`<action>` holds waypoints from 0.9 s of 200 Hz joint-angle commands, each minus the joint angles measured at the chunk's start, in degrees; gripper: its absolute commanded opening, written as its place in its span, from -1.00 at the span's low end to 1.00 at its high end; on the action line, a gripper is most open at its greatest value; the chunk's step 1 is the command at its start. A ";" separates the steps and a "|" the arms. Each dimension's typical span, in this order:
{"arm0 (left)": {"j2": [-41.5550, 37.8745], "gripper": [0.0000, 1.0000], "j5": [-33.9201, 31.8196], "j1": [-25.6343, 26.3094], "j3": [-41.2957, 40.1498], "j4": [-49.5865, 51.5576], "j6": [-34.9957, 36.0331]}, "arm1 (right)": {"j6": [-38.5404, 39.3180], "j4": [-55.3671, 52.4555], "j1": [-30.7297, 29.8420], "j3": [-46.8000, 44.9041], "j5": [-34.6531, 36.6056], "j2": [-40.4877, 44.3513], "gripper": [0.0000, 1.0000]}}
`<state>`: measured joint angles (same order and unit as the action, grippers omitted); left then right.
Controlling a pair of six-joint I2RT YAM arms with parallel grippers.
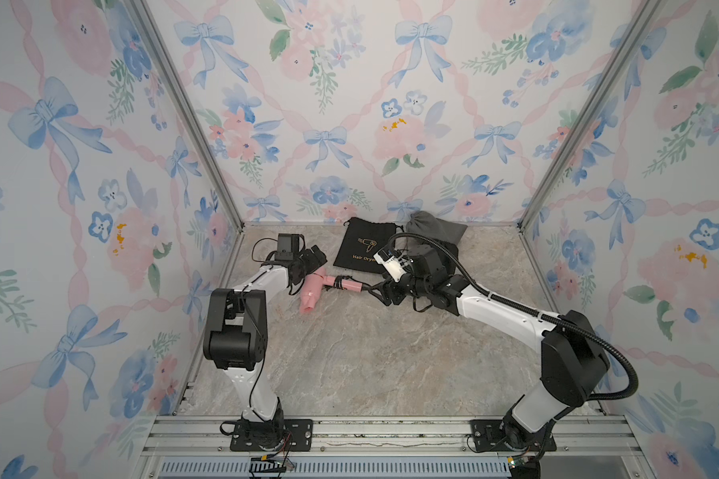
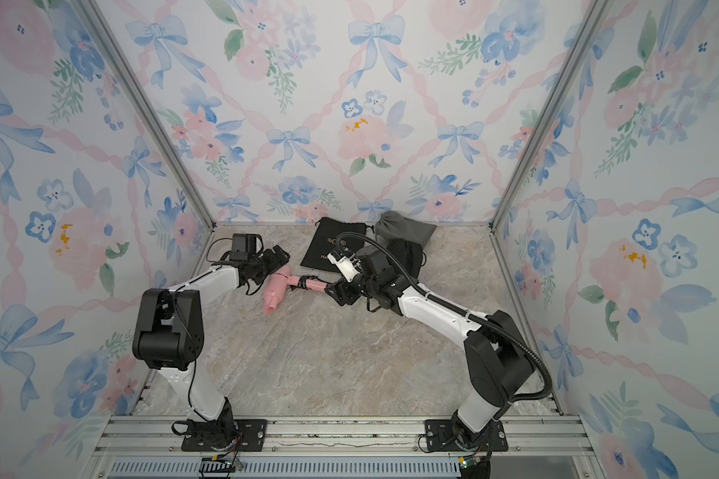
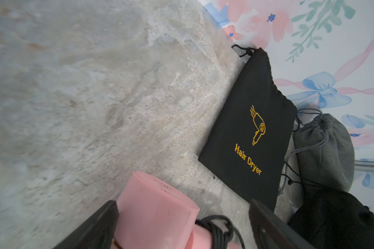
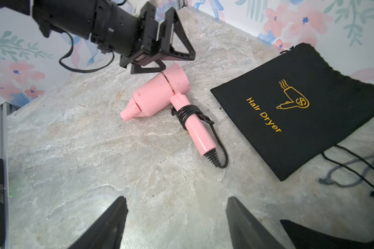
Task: Pack away hair dryers
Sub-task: Adjust the hair dryer at the center of the board, then pick up the hair dryer from the center of the board.
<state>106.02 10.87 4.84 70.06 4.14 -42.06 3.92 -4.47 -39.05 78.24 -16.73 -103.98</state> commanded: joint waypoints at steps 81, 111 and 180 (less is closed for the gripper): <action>-3.07 0.90 2.13 -1.68 -2.24 0.21 5.09 | 0.06 -3.41 -3.32 14.74 1.78 -18.39 0.50; -3.59 0.91 2.17 -2.85 -2.74 0.17 6.38 | -0.24 -5.06 -4.16 19.20 1.65 -23.16 0.51; -4.48 0.92 1.09 -3.18 -3.26 0.14 8.00 | -0.09 -10.70 -4.53 31.27 3.78 -33.23 0.52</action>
<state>103.74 12.45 1.83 67.70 3.95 -36.03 3.88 -10.90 -42.92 104.66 -14.17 -133.32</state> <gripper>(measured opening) 0.958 0.761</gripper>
